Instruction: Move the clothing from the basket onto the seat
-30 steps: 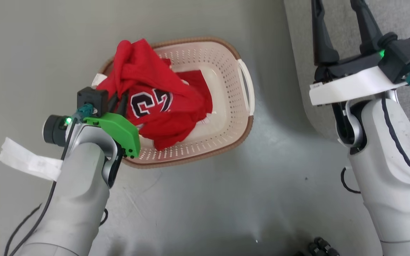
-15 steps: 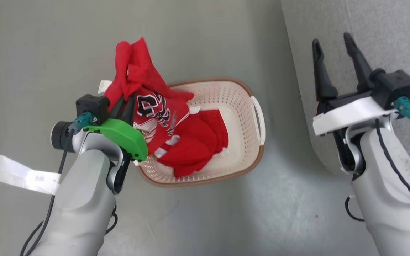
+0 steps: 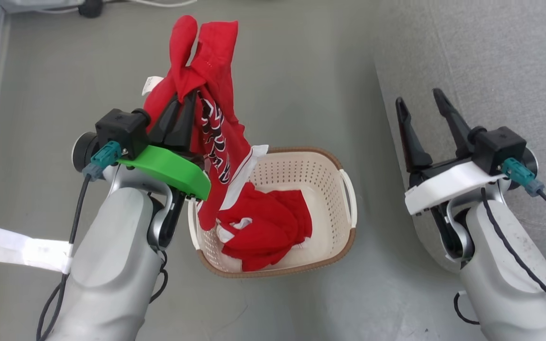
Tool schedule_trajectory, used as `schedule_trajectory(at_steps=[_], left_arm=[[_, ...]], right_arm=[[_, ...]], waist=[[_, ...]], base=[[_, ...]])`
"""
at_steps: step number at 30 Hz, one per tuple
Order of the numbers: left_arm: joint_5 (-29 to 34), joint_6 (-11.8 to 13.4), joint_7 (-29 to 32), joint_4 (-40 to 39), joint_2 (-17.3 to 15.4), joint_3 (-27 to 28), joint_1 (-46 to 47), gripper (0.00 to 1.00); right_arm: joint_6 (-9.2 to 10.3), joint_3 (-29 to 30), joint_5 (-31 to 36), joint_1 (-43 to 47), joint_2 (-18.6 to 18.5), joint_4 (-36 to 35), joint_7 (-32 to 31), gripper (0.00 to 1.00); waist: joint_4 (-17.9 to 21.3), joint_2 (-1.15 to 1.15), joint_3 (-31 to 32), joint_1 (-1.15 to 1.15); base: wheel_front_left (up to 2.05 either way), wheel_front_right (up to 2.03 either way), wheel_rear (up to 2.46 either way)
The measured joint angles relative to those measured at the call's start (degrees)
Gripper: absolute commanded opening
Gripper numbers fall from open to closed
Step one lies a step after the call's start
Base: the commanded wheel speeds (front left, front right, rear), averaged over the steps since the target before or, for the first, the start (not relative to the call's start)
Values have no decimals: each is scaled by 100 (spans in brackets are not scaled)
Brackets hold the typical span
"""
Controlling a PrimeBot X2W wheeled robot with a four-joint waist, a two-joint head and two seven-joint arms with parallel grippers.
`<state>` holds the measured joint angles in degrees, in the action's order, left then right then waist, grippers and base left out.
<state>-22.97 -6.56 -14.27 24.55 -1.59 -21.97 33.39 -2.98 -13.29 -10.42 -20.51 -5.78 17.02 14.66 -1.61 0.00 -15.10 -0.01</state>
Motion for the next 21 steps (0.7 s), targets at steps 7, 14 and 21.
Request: schedule_trajectory(at_steps=[7, 14, 21], left_arm=[[-1, -5, 0, -417, -3, -83, -175, 0], [-1, -11, -15, -719, -4, -291, -409, 0], [-21, -49, -15, -989, -13, -604, -704, 0]], right_arm=[[-38, -74, -24, 264, 38, 97, -1, 100], [-62, -151, -68, 514, 59, 181, -1, 100], [-115, -192, -75, 788, 88, 234, -1, 100]], waist=[[8, 0, 378, 0], [52, 0, 662, 0], [122, 0, 971, 0]], base=[[0, 0, 0], [0, 0, 0], [0, 0, 0]])
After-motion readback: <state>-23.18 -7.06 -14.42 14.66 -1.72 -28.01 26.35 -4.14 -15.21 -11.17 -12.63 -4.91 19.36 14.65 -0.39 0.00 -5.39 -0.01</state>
